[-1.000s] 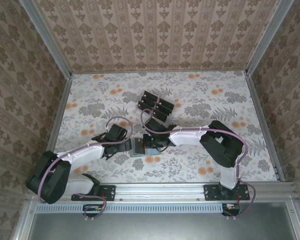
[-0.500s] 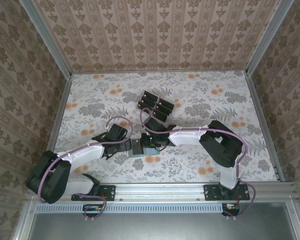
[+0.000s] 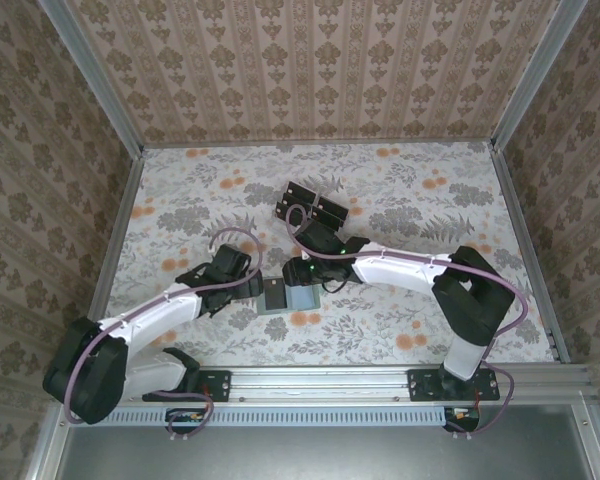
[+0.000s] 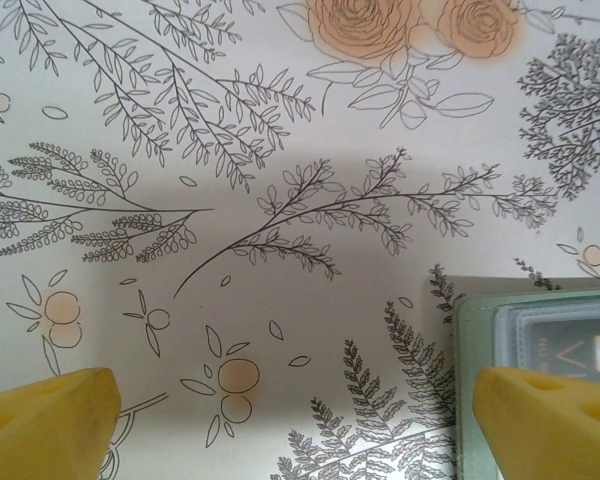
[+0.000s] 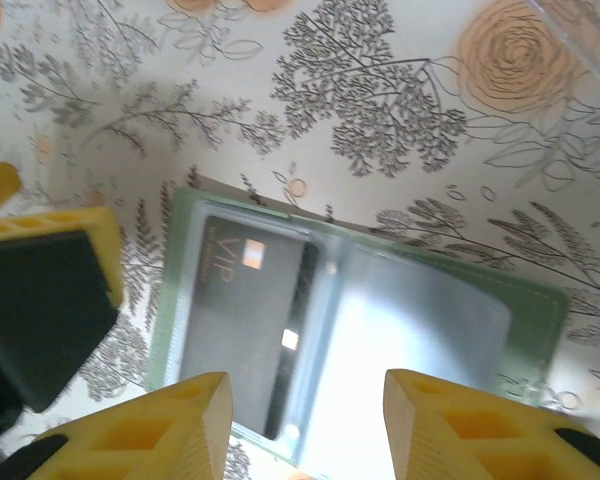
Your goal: Put the credit cards into the card holder
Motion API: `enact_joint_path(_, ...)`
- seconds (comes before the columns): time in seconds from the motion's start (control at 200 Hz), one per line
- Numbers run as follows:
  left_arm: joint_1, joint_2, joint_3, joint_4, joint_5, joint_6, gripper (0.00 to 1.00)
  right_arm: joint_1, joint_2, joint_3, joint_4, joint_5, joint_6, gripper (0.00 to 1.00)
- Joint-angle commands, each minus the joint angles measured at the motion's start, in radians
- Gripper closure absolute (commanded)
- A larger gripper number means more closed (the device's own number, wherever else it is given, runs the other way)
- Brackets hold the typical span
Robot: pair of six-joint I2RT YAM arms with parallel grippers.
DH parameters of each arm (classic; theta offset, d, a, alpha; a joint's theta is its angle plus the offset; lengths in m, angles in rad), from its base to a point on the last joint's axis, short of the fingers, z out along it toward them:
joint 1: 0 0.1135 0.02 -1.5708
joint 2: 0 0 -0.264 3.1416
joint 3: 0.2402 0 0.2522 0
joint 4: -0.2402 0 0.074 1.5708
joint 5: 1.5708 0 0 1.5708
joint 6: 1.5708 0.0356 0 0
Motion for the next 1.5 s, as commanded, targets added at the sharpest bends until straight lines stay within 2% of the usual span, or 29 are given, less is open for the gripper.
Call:
enact_joint_path(0.0,-0.010,-0.019,0.029,-0.044,0.006,0.002,0.00,-0.002,0.025,0.043,-0.080,0.015,-0.086,0.53)
enact_joint_path(0.305,-0.046,0.017,0.049,-0.040,-0.009,-0.013,0.00,-0.004,0.104,0.070,-0.083,0.020,-0.115,0.53)
enact_joint_path(0.495,-0.056,0.043,0.060,-0.029,-0.008,-0.013,0.00,-0.008,0.149,0.070,-0.091,0.090,-0.131,0.53)
enact_joint_path(0.665,-0.060,0.050,0.062,-0.021,-0.007,-0.011,0.00,-0.014,0.171,0.048,-0.090,0.098,-0.125,0.53)
enact_joint_path(0.8,-0.060,0.052,0.060,-0.015,-0.007,-0.010,0.00,-0.014,0.159,0.022,-0.080,0.097,-0.098,0.45)
enact_joint_path(0.91,-0.060,0.057,0.059,-0.011,-0.006,-0.005,0.00,-0.013,0.147,0.009,-0.079,0.098,-0.078,0.43)
enact_joint_path(1.49,-0.060,0.100,0.077,0.016,0.011,0.012,0.00,-0.014,0.036,-0.019,-0.021,0.054,-0.070,0.43)
